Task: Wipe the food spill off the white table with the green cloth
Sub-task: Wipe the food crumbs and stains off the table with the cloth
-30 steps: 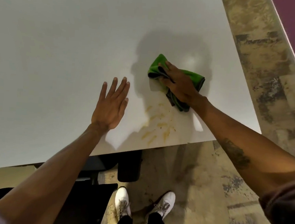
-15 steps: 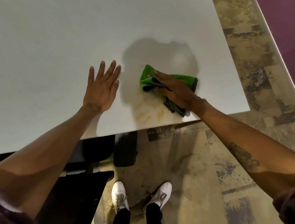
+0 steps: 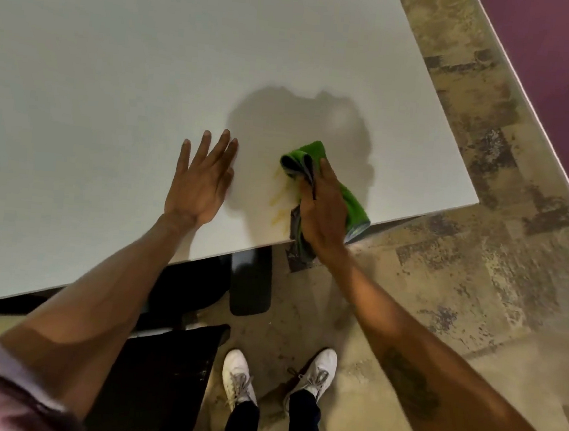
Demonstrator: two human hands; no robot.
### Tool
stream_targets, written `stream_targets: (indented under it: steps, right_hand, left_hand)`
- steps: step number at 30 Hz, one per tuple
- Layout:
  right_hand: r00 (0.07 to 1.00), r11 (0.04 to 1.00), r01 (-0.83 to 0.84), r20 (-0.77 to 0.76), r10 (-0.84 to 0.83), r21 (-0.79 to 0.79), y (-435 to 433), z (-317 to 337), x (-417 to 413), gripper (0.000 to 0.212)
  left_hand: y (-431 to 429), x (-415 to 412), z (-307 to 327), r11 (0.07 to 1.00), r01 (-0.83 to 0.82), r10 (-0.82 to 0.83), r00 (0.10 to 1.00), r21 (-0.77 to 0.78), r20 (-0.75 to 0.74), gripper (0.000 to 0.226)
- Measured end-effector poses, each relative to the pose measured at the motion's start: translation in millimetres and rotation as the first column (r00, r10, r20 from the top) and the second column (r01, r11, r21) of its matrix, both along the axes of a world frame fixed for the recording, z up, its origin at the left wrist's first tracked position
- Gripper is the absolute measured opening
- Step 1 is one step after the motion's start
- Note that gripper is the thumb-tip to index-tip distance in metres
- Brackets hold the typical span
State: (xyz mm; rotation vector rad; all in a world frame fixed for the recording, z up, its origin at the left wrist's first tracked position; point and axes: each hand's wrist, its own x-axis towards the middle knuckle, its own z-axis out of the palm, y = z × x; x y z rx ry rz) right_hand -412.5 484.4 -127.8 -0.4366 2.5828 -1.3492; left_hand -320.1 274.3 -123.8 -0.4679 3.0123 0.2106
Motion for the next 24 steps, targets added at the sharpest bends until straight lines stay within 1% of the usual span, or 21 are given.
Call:
stream_targets:
  steps: [2, 4, 6, 9, 11, 13, 15, 17, 18, 21, 24]
  right_hand:
    - [0.986, 0.987, 0.161, 0.038, -0.160, -0.029, -20, -1, 11, 0.058]
    - [0.964, 0.964, 0.264, 0.015, -0.264, -0.017, -37, 0, 16, 0.058]
    - [0.948, 0.948, 0.317, -0.016, -0.317, -0.009, -49, 2, 14, 0.057]
    - [0.951, 0.951, 0.309, -0.029, -0.309, -0.009, -64, 2, 3, 0.057]
    - [0.965, 0.965, 0.263, -0.006, -0.263, -0.010, -77, 4, -11, 0.058]
    - [0.983, 0.983, 0.181, -0.035, -0.179, 0.038, -85, 5, -28, 0.059]
    - [0.994, 0.988, 0.041, -0.108, -0.025, 0.148, -90, 3, -46, 0.055]
    - [0.984, 0.960, -0.085, -0.127, 0.122, 0.267, -95, 0, -64, 0.053]
    - [0.976, 0.946, -0.135, -0.126, 0.178, 0.294, -97, 0, -71, 0.053]
    - [0.941, 0.932, -0.265, -0.146, 0.306, 0.247, -90, 2, -86, 0.051]
    - [0.889, 0.877, -0.391, -0.133, 0.439, 0.279, -76, 5, -88, 0.053]
  left_hand:
    - [0, 0, 2, 1.000, -0.021, 0.021, 1.000, -0.008, 0.008, 0.056]
    - [0, 1, 2, 0.996, -0.090, 0.090, 0.996, -0.012, 0.010, 0.057]
    - [1, 1, 1, 0.988, -0.156, 0.156, 0.988, 0.006, 0.003, 0.058]
    - [-1, 1, 1, 0.983, -0.181, 0.180, 0.984, 0.035, 0.006, 0.060]
    - [-2, 2, 0, 0.983, -0.181, 0.180, 0.984, 0.025, 0.013, 0.061]
    - [-2, 2, -2, 0.984, -0.178, 0.178, 0.984, 0.015, 0.017, 0.061]
    - [-3, 3, -4, 0.984, -0.179, 0.179, 0.983, -0.005, 0.031, 0.061]
    - [-4, 3, -7, 0.982, -0.184, 0.185, 0.982, -0.034, 0.036, 0.061]
    - [-4, 5, -9, 0.981, -0.188, 0.190, 0.981, -0.047, 0.035, 0.061]
    - [-2, 3, -11, 0.979, -0.189, 0.190, 0.982, -0.078, 0.009, 0.060]
    - [-1, 3, -10, 0.978, -0.196, 0.195, 0.981, -0.065, -0.014, 0.060]
